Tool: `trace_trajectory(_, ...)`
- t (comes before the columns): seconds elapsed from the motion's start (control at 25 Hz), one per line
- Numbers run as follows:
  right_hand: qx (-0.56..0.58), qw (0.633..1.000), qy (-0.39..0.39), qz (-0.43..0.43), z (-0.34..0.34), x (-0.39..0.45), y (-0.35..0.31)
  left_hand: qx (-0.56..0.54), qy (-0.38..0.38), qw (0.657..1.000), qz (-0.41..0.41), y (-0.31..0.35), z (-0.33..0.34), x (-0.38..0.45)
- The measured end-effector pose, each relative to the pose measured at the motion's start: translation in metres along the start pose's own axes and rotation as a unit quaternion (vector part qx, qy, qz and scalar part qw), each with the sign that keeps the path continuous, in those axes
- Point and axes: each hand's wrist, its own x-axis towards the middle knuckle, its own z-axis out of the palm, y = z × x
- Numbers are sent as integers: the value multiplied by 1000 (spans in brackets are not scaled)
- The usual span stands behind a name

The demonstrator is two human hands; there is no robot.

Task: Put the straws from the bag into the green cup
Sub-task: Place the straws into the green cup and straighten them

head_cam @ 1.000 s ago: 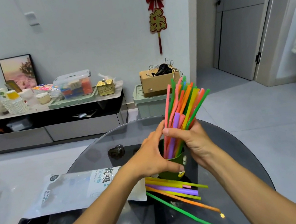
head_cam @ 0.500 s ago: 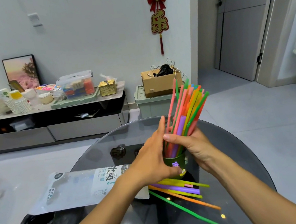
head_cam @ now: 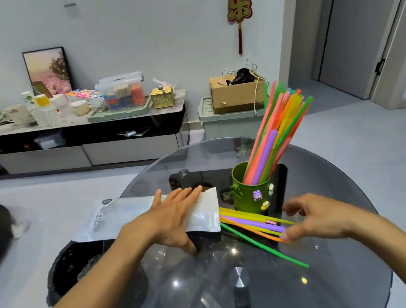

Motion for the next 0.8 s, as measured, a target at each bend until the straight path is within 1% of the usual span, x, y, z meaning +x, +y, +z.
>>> trace_trajectory(0.12,-89,991,97,-35,40,-11,-35,0,18,1000,-21,-2,0,7)
trace_trajectory(0.2,-134,980,141,-42,60,-7,-49,17,44,999,-26,-3,3,5)
trace_trajectory(0.28,-148,975,154,-58,69,0,-55,64,78,995,-5,-1,6,-3)
trace_trajectory(0.36,-154,973,149,-88,78,6,-65,100,105,989,23,3,9,-14)
trace_trajectory(0.4,-175,966,154,-114,84,6,-73,113,115,986,32,6,11,-18)
trace_trajectory(0.48,-242,940,182,-158,96,10,-85,138,135,980,42,11,13,-23)
trace_trajectory(0.56,-283,925,192,-166,97,10,-91,142,154,977,29,9,16,-23)
trace_trajectory(0.6,-275,931,175,-165,94,10,-90,140,162,977,15,6,16,-22)
trace_trajectory(0.64,-255,936,185,-155,87,9,-86,139,169,976,2,2,15,-20)
trace_trajectory(0.72,-207,960,155,-109,72,7,-68,146,187,971,-25,-7,14,-18)
trace_trajectory(0.8,-186,973,120,-65,56,5,-46,147,201,967,-62,-20,9,-16)
